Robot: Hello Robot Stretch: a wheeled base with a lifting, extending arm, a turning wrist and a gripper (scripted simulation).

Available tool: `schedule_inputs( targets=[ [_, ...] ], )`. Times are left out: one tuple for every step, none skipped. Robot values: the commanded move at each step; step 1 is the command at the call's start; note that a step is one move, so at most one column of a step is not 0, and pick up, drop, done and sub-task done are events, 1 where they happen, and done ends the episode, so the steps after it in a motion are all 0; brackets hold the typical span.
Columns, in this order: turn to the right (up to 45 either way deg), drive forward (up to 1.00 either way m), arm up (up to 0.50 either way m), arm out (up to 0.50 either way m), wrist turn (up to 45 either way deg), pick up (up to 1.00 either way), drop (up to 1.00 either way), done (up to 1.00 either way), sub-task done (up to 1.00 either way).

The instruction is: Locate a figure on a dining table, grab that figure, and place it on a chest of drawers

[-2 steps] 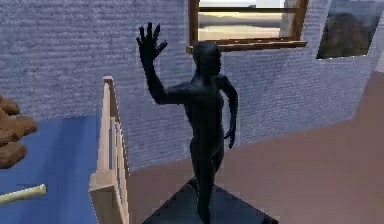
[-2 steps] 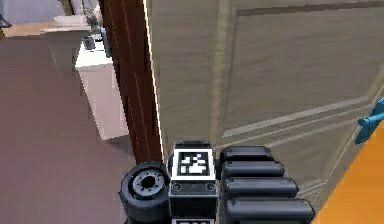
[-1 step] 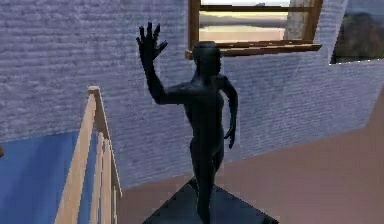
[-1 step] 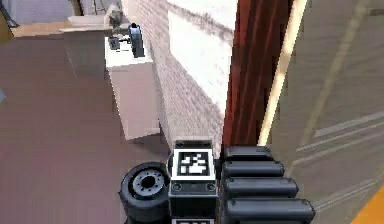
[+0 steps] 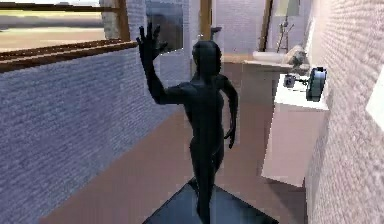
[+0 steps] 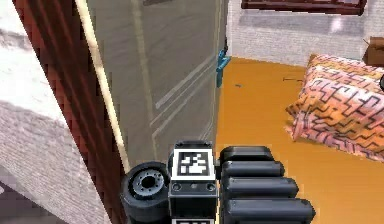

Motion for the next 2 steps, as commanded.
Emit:
schedule_inputs(
  targets=[
    [9.0,0.00,0.00,0.00,0.0,0.00,0.00,0.00,0.00],
    [3.0,0.00,0.00,0.00,0.0,0.00,0.00,0.00,0.00]
  ],
)
